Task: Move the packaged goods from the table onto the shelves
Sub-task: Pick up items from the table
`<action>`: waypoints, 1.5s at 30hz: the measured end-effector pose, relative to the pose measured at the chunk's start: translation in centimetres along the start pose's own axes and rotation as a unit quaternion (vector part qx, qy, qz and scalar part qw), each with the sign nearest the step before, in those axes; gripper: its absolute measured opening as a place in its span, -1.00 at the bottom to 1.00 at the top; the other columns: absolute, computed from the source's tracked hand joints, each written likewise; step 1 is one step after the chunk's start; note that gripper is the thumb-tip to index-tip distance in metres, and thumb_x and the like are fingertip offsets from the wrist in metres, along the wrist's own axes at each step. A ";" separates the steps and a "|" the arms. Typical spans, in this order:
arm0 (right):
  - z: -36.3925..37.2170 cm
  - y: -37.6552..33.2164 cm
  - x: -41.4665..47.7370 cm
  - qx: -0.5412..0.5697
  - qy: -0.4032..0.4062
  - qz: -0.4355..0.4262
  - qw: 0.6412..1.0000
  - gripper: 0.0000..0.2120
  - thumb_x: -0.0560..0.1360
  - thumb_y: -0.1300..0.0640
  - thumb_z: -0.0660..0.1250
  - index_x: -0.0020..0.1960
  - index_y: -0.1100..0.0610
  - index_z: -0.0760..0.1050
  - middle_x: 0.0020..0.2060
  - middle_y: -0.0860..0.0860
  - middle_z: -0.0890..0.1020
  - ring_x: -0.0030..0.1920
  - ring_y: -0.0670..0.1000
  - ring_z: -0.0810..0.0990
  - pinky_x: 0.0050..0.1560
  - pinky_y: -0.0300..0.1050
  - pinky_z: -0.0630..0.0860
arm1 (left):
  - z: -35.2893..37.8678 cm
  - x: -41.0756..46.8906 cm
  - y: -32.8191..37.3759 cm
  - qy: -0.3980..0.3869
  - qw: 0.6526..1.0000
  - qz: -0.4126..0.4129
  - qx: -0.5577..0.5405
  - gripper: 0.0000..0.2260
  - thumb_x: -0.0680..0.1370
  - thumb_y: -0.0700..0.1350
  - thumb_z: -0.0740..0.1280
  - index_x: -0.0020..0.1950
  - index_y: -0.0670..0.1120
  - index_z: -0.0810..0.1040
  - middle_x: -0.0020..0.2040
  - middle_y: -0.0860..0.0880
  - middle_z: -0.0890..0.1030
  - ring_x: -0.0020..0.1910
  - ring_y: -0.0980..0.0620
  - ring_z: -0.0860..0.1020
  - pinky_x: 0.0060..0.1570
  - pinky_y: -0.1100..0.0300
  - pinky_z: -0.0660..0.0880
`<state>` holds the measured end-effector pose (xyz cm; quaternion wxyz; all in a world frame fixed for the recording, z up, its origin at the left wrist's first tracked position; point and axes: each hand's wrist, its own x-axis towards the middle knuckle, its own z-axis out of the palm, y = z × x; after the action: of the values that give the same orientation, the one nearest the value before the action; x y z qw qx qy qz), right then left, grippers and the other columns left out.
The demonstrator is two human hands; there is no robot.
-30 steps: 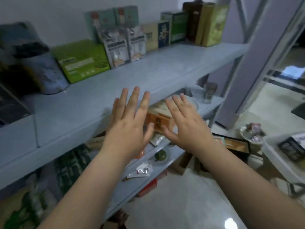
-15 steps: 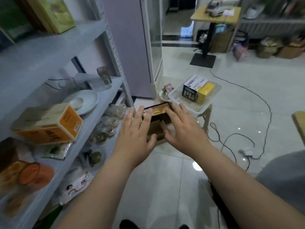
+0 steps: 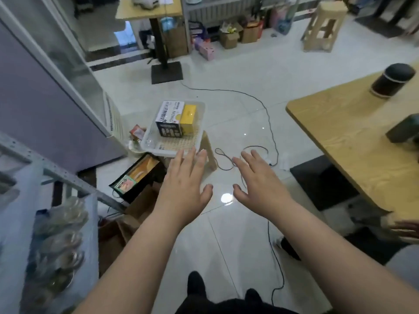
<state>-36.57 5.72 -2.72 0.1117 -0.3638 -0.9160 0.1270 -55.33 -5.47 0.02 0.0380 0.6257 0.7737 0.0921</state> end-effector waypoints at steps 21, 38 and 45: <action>-7.4 19.7 -17.9 -0.016 0.066 0.440 0.896 -0.39 0.60 -0.01 0.26 0.59 0.11 0.20 0.58 0.14 0.21 0.61 0.18 0.03 0.57 0.07 0.04 | 8.9 14.8 27.5 -0.127 0.895 0.427 -0.032 -0.33 0.54 0.15 0.12 0.59 -0.15 0.24 0.51 -0.22 0.37 0.54 -0.29 0.25 0.48 -0.11 0.19; -9.3 39.0 -22.8 0.094 0.081 0.534 0.837 -0.40 0.60 -0.04 0.26 0.59 0.01 0.19 0.59 0.07 0.18 0.63 0.10 -0.01 0.58 0.00 0.07 | 17.7 24.5 47.6 -0.217 0.848 0.481 -0.044 -0.27 0.53 0.23 -0.01 0.65 -0.08 0.07 0.61 -0.15 0.19 0.62 -0.19 0.02 0.53 0.08 -0.10; -9.2 46.3 -20.8 0.154 0.078 0.610 0.774 -0.34 0.58 -0.03 0.30 0.60 0.04 0.15 0.56 0.06 0.21 0.58 0.07 0.14 0.53 -0.03 0.20 | 23.0 33.4 54.4 -0.271 0.847 0.456 -0.036 -0.29 0.58 0.15 0.20 0.65 -0.07 0.04 0.60 -0.17 0.15 0.58 -0.19 0.08 0.56 -0.05 0.10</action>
<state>10.48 25.15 -10.92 0.1367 -0.8327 -0.4584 0.2790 -6.17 40.13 -10.35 0.2225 0.9065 0.3558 -0.0461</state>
